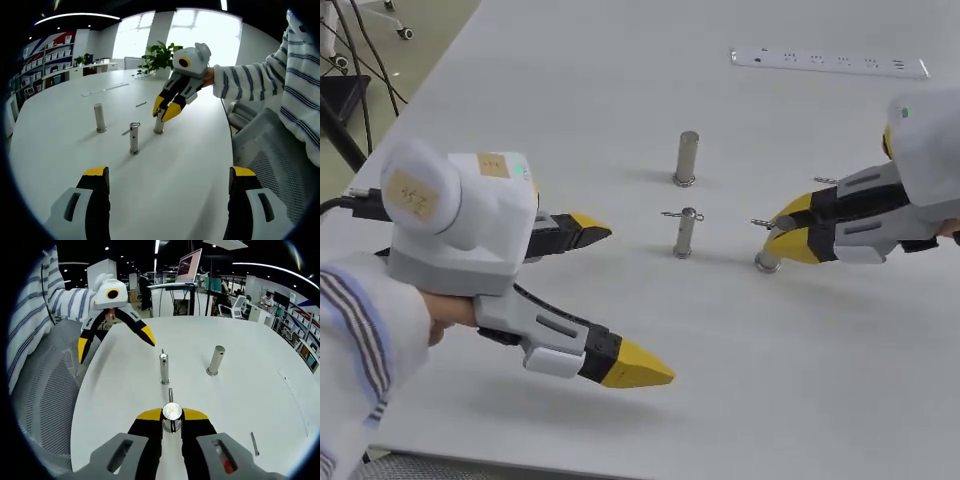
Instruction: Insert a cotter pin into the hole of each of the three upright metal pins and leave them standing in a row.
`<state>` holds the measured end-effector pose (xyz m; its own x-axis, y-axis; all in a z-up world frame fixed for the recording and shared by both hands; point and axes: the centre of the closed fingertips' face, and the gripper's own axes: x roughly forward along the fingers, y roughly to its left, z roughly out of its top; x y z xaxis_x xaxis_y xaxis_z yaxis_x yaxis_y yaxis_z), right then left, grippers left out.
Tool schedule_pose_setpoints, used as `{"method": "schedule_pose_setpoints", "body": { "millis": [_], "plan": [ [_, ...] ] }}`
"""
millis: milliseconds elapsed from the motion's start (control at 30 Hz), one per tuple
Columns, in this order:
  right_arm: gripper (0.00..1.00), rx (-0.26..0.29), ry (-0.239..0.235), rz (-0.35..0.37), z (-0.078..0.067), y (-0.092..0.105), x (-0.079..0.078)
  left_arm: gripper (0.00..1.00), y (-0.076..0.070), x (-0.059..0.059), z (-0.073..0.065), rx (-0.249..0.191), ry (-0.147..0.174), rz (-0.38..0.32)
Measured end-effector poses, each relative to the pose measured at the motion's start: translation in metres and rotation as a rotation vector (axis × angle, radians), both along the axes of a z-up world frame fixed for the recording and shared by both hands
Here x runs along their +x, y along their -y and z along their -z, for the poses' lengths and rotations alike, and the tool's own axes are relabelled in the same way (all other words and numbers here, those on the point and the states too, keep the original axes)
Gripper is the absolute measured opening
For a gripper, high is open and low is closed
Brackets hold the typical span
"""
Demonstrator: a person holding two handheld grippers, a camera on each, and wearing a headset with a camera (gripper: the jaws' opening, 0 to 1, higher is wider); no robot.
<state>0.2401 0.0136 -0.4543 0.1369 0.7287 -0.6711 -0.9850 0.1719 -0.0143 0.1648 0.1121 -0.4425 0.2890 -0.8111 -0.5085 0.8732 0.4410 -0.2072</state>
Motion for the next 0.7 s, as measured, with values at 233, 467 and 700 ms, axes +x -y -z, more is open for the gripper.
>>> {"method": "schedule_pose_setpoints", "body": {
  "millis": [233, 467, 700],
  "plan": [
    [0.08, 0.018, 0.003, 0.001, -0.002, -0.0001, 0.0005, 0.99, -0.001, 0.0003, 0.0007, 0.003, -0.002, -0.001],
    [0.08, 0.025, -0.004, -0.005, -0.0016, 0.001, 0.0006, 0.99, -0.0009, -0.0004, -0.0007, -0.001, -0.004, -0.003],
    [0.09, 0.039, 0.021, -0.009, -0.0037, -0.0007, -0.0023, 0.99, -0.0009, -0.0017, -0.0018, 0.001, -0.002, -0.003]
  ]
}}
